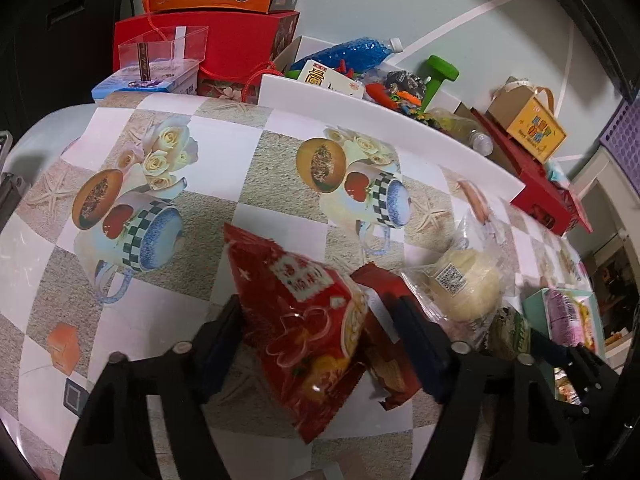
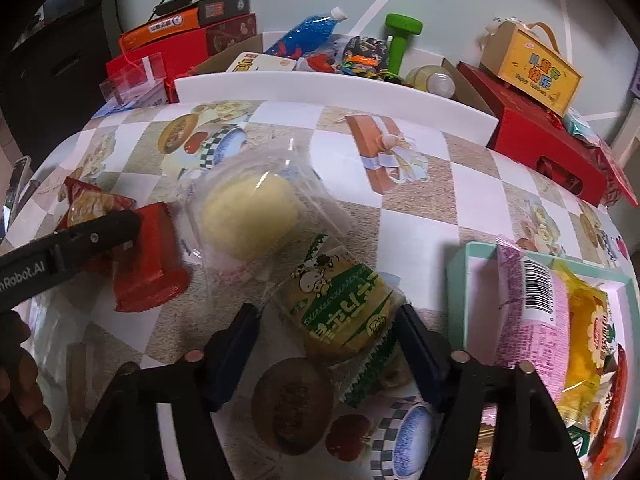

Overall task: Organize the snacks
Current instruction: 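Grasp the red printed snack bag with the left gripper while the right grasps the green Snoopy cracker bag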

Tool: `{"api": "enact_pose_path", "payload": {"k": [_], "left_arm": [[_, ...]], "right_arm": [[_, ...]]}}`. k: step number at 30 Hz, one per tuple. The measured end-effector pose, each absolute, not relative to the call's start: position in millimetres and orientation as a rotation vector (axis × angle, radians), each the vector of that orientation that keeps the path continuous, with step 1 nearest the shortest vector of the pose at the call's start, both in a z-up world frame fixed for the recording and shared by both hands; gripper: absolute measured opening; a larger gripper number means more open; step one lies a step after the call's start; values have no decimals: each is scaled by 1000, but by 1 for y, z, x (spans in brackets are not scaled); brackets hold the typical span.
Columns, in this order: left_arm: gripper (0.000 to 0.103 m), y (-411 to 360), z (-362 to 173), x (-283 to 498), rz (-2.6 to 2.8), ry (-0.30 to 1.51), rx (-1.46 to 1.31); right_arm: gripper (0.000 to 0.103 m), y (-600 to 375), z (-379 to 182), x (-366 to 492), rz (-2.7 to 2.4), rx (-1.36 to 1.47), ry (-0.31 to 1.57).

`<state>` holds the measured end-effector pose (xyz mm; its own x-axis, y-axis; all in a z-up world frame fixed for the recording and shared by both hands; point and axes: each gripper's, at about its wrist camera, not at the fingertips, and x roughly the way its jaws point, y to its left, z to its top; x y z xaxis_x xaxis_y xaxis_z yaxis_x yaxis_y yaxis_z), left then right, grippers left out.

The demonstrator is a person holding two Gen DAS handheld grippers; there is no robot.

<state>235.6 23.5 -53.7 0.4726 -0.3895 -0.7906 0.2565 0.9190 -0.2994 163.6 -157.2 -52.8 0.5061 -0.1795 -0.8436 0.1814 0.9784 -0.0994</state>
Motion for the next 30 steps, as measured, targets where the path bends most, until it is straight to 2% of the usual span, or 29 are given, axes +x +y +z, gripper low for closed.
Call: {"api": "enact_pose_path", "payload": {"k": [2, 6, 19, 30], "left_arm": [[72, 24, -53, 235, -398, 1001, -148], [59, 30, -50, 235, -388, 989, -165], [58, 36, -48, 234, -379, 983, -177], [58, 39, -36, 229, -380, 961, -185]], "right_arm": [[68, -158, -52, 163, -222, 1, 1015], [62, -158, -52, 163, -228, -5, 1012], [59, -159, -50, 161, -225, 1, 1008], [45, -161, -38, 154, -196, 40, 984]]}}
